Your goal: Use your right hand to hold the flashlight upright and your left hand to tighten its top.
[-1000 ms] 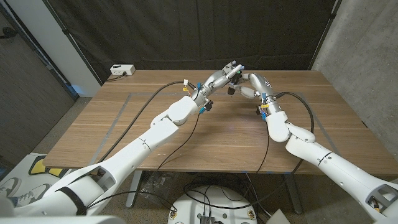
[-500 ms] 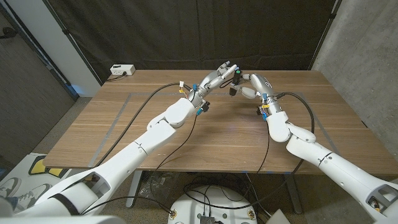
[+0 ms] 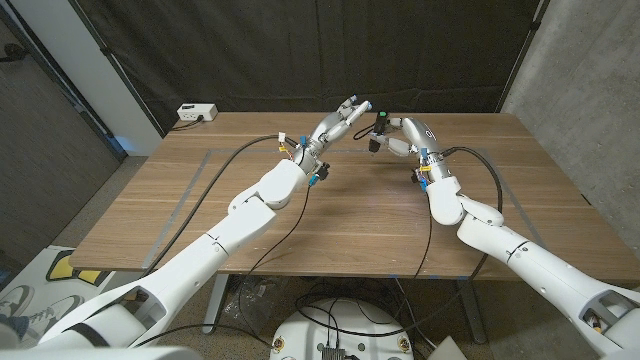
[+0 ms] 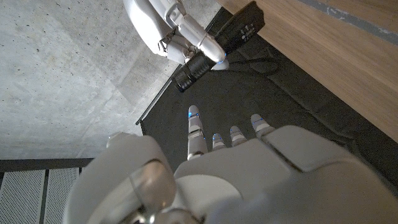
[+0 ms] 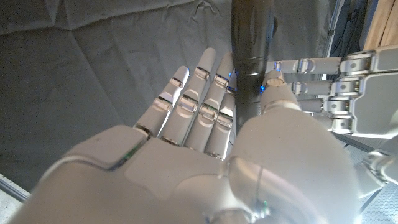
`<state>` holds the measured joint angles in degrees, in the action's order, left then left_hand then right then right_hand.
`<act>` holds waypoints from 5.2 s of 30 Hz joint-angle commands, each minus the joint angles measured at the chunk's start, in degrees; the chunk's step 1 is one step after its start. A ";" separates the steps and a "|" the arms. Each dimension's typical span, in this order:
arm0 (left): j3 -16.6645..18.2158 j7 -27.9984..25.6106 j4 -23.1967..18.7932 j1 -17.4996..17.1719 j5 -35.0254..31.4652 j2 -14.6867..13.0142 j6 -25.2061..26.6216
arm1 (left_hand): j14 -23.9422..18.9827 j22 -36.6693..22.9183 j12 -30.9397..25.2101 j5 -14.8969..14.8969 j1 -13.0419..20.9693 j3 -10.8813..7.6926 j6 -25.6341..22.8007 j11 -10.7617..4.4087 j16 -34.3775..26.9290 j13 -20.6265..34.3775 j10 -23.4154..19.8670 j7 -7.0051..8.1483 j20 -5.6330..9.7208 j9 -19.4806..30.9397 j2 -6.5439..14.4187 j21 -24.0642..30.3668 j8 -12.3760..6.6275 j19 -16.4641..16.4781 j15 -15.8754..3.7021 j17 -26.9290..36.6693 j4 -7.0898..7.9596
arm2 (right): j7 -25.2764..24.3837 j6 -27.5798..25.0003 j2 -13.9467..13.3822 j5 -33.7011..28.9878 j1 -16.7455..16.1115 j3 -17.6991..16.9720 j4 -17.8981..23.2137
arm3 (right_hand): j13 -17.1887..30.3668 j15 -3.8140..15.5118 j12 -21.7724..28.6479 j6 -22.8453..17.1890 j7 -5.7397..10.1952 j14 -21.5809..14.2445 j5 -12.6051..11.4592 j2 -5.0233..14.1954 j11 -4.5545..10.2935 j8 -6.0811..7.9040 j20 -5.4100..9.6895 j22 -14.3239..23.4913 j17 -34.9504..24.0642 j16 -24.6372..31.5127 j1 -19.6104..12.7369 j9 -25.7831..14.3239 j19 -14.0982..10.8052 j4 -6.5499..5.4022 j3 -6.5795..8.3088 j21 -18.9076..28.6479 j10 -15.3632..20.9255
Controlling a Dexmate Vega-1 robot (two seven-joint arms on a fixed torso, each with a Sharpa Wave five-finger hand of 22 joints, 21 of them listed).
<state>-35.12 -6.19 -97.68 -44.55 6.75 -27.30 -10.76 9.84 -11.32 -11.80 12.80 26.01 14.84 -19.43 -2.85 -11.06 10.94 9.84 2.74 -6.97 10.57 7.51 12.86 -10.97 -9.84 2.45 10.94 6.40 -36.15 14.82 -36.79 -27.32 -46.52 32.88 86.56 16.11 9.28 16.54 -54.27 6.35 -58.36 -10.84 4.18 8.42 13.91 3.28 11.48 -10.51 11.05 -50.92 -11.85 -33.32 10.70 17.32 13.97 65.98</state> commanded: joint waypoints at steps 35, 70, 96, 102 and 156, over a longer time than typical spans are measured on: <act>0.25 2.32 2.98 1.24 2.83 -0.62 -1.63 | 5.65 -0.09 -0.53 0.42 0.77 0.60 -3.23 -0.17 -0.19 0.08 0.84 0.76 0.12 0.09 0.27 0.43 -0.98 -13.36 -0.35 0.08 -0.14 | -0.90 -0.18 2.82 0.05 5.50 3.82 -5.79 | 0.34 4.26 0.18 -6.07 5.67 -0.49 -0.37 4.98 3.28 0.29 3.63 0.14 -0.27 -0.02 -4.62 -0.29 0.36 -4.01 4.24 0.00 3.80; -1.83 4.59 6.85 4.19 2.43 1.89 -4.02 | 5.39 -0.08 -0.50 0.45 1.01 0.72 -3.76 -0.32 -0.18 0.07 0.64 0.89 0.01 0.08 0.32 0.43 -0.81 -13.33 -0.22 0.11 -0.11 | -0.55 0.68 1.50 -0.14 4.46 3.16 -4.13 | 0.42 4.30 0.05 -6.19 5.68 -0.42 -0.39 4.98 3.30 0.33 3.84 0.12 -0.23 -0.07 -4.60 -0.28 0.50 -4.10 4.22 -0.07 3.83; -5.27 8.37 11.77 8.82 2.28 5.74 -3.87 | 5.44 -0.08 -0.47 0.46 1.15 0.80 -4.09 -0.35 -0.09 0.07 0.53 0.71 0.17 0.09 0.38 0.46 -0.69 -13.24 -0.32 0.12 -0.06 | -0.46 3.41 0.03 0.32 3.11 1.95 -3.78 | 0.49 4.33 -0.02 -6.09 5.68 -0.48 -0.39 4.99 3.22 0.27 3.90 0.12 -0.27 -0.02 -4.76 -0.29 0.43 -4.03 4.22 -0.04 3.91; -6.08 9.86 14.31 10.29 2.78 6.89 -4.26 | 5.47 -0.09 -0.45 0.46 1.17 0.82 -4.09 -0.31 -0.08 0.07 0.54 0.50 0.21 0.09 0.38 0.47 -0.66 -13.22 -0.36 0.12 -0.05 | -0.77 3.10 -0.69 0.17 2.15 1.02 -2.32 | 0.52 4.29 -0.01 -6.13 5.68 -0.46 -0.39 5.01 3.20 0.28 3.97 0.12 -0.26 -0.03 -4.77 -0.29 0.48 -4.04 4.22 -0.06 3.94; 6.75 5.48 3.91 -1.08 7.22 -7.51 -6.29 | 3.99 -0.05 -1.51 0.44 1.90 0.91 8.31 0.64 -0.35 0.08 -3.67 4.71 0.03 0.19 0.57 0.71 1.63 -12.39 -0.16 0.03 -0.01 | -4.99 -16.43 4.19 -4.16 -4.81 1.63 8.54 | 0.54 4.31 -0.21 -6.06 5.69 -0.79 -0.38 5.01 3.19 0.20 3.94 0.09 -0.29 0.08 -4.86 -0.28 0.12 -4.06 4.17 0.06 3.94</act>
<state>-32.26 -1.62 -91.56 -41.58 11.04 -29.70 -16.72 9.85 -11.18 -13.03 12.80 27.29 15.39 -12.60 -2.05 -11.06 10.94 6.33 7.82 -6.97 10.54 8.17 13.24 -9.49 -9.84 2.45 10.95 6.32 -38.64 6.69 -34.28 -29.07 -48.63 33.71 91.01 16.39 9.52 16.14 -54.46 6.52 -58.61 -10.79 4.11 8.45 13.91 2.97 11.48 -10.52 11.05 -51.00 -11.85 -33.00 10.62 17.24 13.97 66.62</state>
